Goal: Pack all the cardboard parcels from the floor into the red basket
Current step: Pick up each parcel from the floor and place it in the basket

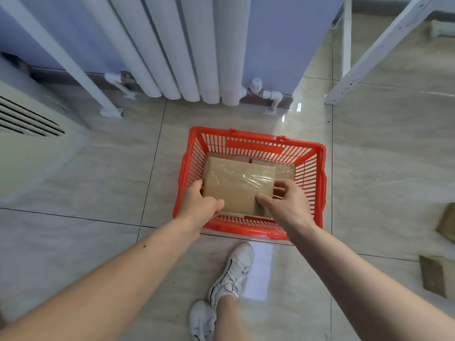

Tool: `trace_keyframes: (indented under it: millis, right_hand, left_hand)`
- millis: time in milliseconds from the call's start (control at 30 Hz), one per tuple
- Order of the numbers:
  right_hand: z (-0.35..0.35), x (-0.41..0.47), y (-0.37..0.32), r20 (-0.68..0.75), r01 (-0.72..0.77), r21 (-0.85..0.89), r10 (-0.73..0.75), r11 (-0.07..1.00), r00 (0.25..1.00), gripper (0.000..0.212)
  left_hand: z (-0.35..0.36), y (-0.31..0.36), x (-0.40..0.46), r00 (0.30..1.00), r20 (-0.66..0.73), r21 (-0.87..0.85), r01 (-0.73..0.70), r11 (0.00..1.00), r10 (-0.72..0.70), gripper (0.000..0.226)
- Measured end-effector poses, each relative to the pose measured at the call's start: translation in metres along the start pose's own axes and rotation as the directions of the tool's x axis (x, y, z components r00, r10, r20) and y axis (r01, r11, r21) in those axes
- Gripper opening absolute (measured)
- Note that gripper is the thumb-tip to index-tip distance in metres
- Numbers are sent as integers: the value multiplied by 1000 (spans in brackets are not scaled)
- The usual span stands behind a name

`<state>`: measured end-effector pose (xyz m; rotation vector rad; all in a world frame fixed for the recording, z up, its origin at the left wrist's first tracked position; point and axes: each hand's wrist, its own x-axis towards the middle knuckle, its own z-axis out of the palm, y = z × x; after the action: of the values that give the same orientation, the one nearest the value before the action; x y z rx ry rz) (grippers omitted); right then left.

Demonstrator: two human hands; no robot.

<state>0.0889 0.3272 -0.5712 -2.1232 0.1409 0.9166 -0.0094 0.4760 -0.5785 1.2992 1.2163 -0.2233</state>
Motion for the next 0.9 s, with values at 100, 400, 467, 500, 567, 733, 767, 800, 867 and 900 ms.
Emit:
trace_keyframes:
  millis: [100, 400, 467, 500, 567, 733, 767, 800, 867, 900]
  right_hand:
    - [14, 28, -3, 2, -20, -22, 20, 1000, 1000, 46]
    - [56, 101, -5, 16, -44, -11, 45, 999, 999, 41]
    - [71, 119, 2, 11, -65, 5, 65, 998, 998, 42]
    - [78, 128, 6, 5, -75, 20, 75, 997, 997, 42]
    - [87, 139, 11, -7, -94, 48, 94, 994, 996, 41]
    - [112, 181, 28, -2, -105, 46, 105, 993, 994, 40]
    - [117, 188, 30, 11, -105, 47, 105, 993, 994, 42]
    - [121, 194, 31, 23, -104, 44, 104, 994, 994, 44]
    - [130, 206, 32, 47, -102, 52, 100, 993, 994, 48]
    - [134, 211, 32, 60, -103, 73, 99, 992, 993, 50]
  left_hand:
    - [-4, 1, 26, 997, -69, -55, 24, 998, -28, 56]
    - [6, -11, 107, 991, -126, -64, 43, 997, -51, 49]
    - [8, -17, 129, 988, -150, -25, 34, 999, -38, 52]
    - [8, -21, 141, 985, -169, -2, 30, 1000, -30, 53]
    - [7, -26, 158, 985, -172, 18, 32, 999, -29, 55]
    - [13, -46, 206, 993, -90, -10, 77, 997, -78, 56]
    - [13, -48, 212, 994, -80, -26, 78, 997, -80, 56]
    - [13, -51, 219, 994, -65, -42, 83, 996, -85, 58]
    - [13, -54, 230, 994, -51, -73, 96, 993, -100, 62]
    - [13, -56, 235, 993, -45, -91, 107, 990, -111, 63]
